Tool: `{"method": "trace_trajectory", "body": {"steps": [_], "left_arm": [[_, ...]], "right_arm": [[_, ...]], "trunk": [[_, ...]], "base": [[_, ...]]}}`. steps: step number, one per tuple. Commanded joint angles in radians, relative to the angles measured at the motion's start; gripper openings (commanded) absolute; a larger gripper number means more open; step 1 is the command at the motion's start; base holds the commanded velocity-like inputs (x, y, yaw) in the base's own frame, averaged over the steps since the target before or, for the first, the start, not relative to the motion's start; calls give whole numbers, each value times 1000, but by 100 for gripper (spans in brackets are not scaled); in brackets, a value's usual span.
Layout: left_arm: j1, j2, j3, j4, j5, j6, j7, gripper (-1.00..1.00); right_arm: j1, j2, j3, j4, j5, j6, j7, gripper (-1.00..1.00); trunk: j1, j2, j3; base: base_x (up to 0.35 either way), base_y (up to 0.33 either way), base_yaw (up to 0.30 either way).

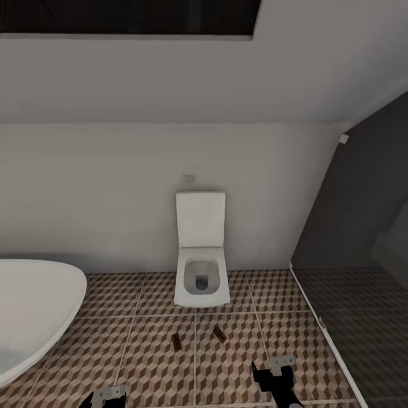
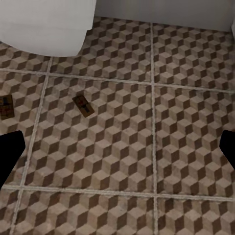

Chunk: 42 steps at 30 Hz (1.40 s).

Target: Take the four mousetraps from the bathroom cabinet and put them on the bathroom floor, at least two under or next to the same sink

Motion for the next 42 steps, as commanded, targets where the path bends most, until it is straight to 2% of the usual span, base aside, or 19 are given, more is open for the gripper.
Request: {"method": "trace_trajectory", "body": {"steps": [1,22,27,29,31,34,42], "left_arm": [[-2,0,-9,4,7,-6,2,100],[-2,-4,-9,4,7,-5,2,100],[1,-15,-9,5,7,-4,2,100],[9,-18,-9,4,7,-3,2,100],[22,-20,-9,5,7,-3,2,100],[44,-21,-10,5,7,-3,3,100],[119,-19,-9,5,7,-3,3,100]], "right_arm": [[-1,0,8,0,-3,-2,-6,100],[-1,1,8,0,-3,2,-7,100],[1,-2,7,2,-3,6,-9,100],[12,-14,7,4,-3,7,-9,100],[43,-48,7,6,-3,9,-7,100],[81,-69,7,6,-3,10,-4,100],[179,-90,7,7,-4,16,-3,100]], "trunk": [[-4,6,3],[-84,153,76],[-84,153,76],[-84,153,76],[-84,153,76],[-84,153,76],[-84,153,76]], "base": [[0,0,0],[0,0,0],[0,0,0],[0,0,0],[0,0,0],[0,0,0],[0,0,0]]}}
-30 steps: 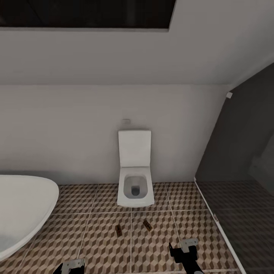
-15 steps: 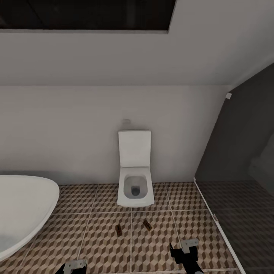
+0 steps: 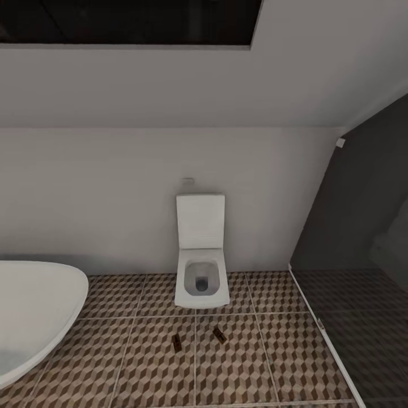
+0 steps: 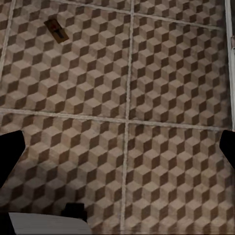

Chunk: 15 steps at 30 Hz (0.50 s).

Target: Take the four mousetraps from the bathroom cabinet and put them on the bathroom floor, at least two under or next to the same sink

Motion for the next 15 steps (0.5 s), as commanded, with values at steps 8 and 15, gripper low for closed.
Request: {"method": "trace_trajectory", "body": {"steps": [8,15], "left_arm": [[65,18,-9,4,7,-6,3,100],[87,21,-8,4,7,-5,4,100]], "right_arm": [[55,5,9,-1,-3,120,-2,100],[97,4,9,-1,-3,163,15,100]], "trunk": [[1,-2,-2],[1,-2,-2]], "base": [[0,0,0],[0,0,0]]}}
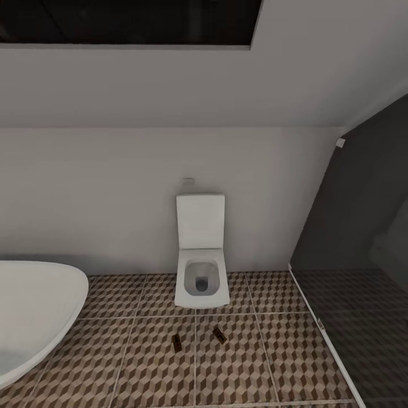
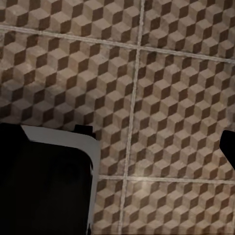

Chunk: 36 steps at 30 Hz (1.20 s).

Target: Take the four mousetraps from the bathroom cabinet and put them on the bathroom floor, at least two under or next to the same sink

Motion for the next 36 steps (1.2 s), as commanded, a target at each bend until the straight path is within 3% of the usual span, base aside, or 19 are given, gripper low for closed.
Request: {"method": "trace_trajectory", "body": {"steps": [1,6,13,16,19,20,23,28,36], "left_arm": [[0,0,-9,4,7,-5,3,100],[8,-1,-10,4,7,24,27,100],[14,-2,-10,3,7,124,57,100],[15,-5,-10,2,7,153,62,100],[15,-7,-10,3,7,167,64,100],[16,-7,-10,2,7,179,64,100],[16,-8,-10,2,7,208,65,100],[16,-10,-10,2,7,270,64,100],[16,-25,-10,1,7,331,62,100]], "right_arm": [[8,0,8,-1,-5,2,1,100],[34,-1,8,-1,-5,12,9,100],[54,0,8,-1,-25,103,13,100],[57,-1,8,-2,-73,158,15,100],[58,-1,8,-2,-126,180,16,100],[58,-2,8,-2,-163,189,17,100],[59,-3,8,-3,-205,198,18,100],[59,-1,8,-3,-238,215,20,100],[59,0,8,-7,-253,305,24,100]], "trunk": [[1,-2,-2],[1,-2,-2],[1,-2,-2],[1,-2,-2],[1,-2,-2],[1,-2,-2],[1,-2,-2],[1,-2,-2],[1,-2,-2]], "base": [[0,0,0],[0,0,0],[0,0,0],[0,0,0],[0,0,0],[0,0,0],[0,0,0],[0,0,0],[0,0,0]]}}
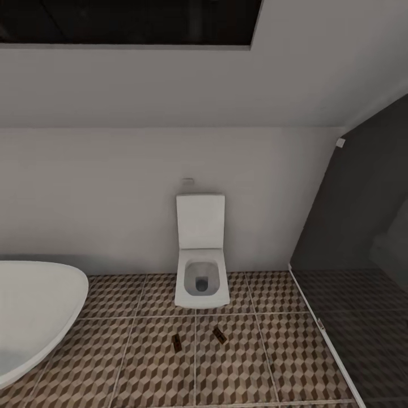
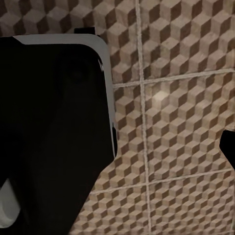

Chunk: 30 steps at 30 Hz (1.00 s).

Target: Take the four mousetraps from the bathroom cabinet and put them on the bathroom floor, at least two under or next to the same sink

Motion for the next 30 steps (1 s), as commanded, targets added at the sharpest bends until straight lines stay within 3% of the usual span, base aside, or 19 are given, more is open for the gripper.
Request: {"method": "trace_trajectory", "body": {"steps": [1,9,19,30], "left_arm": [[-2,-2,-9,4,9,-4,0,100],[-2,-10,-9,5,9,62,1,100],[-2,-12,-7,5,9,198,-2,100],[-2,-11,-7,5,9,232,-2,100]], "right_arm": [[0,0,8,-2,-9,10,-1,100],[0,0,8,-3,-11,58,40,100],[0,-2,7,-3,-12,67,55,100],[0,0,8,-5,-11,59,53,100]], "trunk": [[1,-2,-2],[1,-2,-2],[1,-2,-2],[1,-2,-2]], "base": [[0,0,0],[0,0,0],[0,0,0],[0,0,0]]}}
